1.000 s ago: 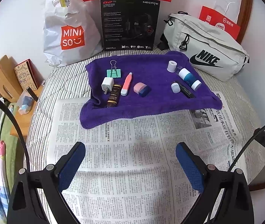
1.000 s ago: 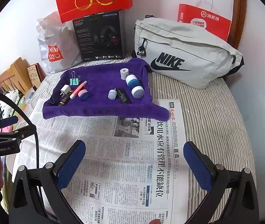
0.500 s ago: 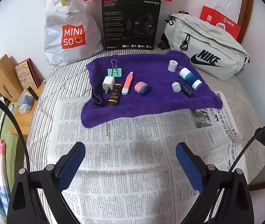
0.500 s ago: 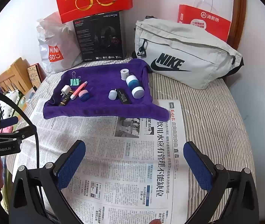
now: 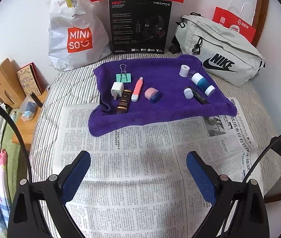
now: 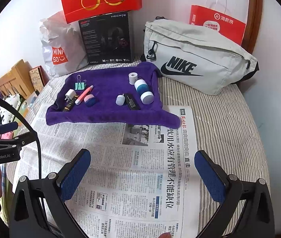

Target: Organize rigid objects

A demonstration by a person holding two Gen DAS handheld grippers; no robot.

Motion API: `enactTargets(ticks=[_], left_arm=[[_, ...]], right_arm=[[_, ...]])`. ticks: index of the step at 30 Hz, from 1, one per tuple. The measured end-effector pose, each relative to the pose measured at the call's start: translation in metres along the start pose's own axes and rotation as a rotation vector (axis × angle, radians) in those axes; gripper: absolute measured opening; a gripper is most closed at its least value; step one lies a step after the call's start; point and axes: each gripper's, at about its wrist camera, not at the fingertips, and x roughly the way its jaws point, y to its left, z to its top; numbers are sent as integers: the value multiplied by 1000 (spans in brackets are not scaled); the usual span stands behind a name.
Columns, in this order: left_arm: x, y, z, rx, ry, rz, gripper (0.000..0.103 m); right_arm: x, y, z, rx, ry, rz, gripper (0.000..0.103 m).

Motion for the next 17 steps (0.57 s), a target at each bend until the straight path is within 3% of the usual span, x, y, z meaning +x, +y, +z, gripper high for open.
enactTargets(ticks=[17], left_arm=[[2,1,-1,3,-1,4,98]], right_arm=[[5,2,-1,-3,7,8,103]])
